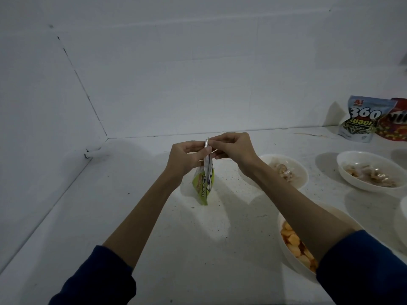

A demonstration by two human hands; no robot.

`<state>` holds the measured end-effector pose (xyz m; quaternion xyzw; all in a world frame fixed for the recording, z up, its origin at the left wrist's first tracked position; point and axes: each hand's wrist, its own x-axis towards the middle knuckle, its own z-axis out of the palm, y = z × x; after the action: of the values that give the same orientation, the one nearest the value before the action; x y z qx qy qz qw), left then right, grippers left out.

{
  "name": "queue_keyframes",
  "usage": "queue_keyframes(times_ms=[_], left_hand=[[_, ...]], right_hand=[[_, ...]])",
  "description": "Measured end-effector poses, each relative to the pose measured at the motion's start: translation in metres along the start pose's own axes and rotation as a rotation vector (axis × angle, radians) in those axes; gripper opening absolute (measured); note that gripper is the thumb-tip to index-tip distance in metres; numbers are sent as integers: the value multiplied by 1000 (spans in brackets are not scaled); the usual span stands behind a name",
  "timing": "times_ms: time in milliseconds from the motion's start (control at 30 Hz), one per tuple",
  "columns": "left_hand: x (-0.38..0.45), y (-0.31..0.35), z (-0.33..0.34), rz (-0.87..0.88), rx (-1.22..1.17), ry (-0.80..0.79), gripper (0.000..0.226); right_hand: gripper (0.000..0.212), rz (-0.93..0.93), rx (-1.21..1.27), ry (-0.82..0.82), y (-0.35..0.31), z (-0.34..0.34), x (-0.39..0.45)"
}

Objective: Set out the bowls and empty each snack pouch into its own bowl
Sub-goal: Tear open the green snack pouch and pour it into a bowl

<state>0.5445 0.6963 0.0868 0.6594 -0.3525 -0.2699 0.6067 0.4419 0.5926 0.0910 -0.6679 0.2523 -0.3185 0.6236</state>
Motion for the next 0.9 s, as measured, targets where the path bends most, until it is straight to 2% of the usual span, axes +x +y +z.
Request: queue_keyframes(times_ms=[267, 467, 733, 900], left_hand=[[4, 1, 4, -10, -90, 26, 23], [2, -5, 7, 78, 30, 139, 13], [-4, -9, 10, 69, -58, 142, 20], [-5, -11, 6, 94, -83, 123, 22]], right_hand=[[8, -61, -122, 80, 0, 2, 0], [7, -157, -274, 111, -1, 7, -2], [8, -205, -242, 206, 8, 18, -10], [10, -248, -241, 167, 12, 14, -12]])
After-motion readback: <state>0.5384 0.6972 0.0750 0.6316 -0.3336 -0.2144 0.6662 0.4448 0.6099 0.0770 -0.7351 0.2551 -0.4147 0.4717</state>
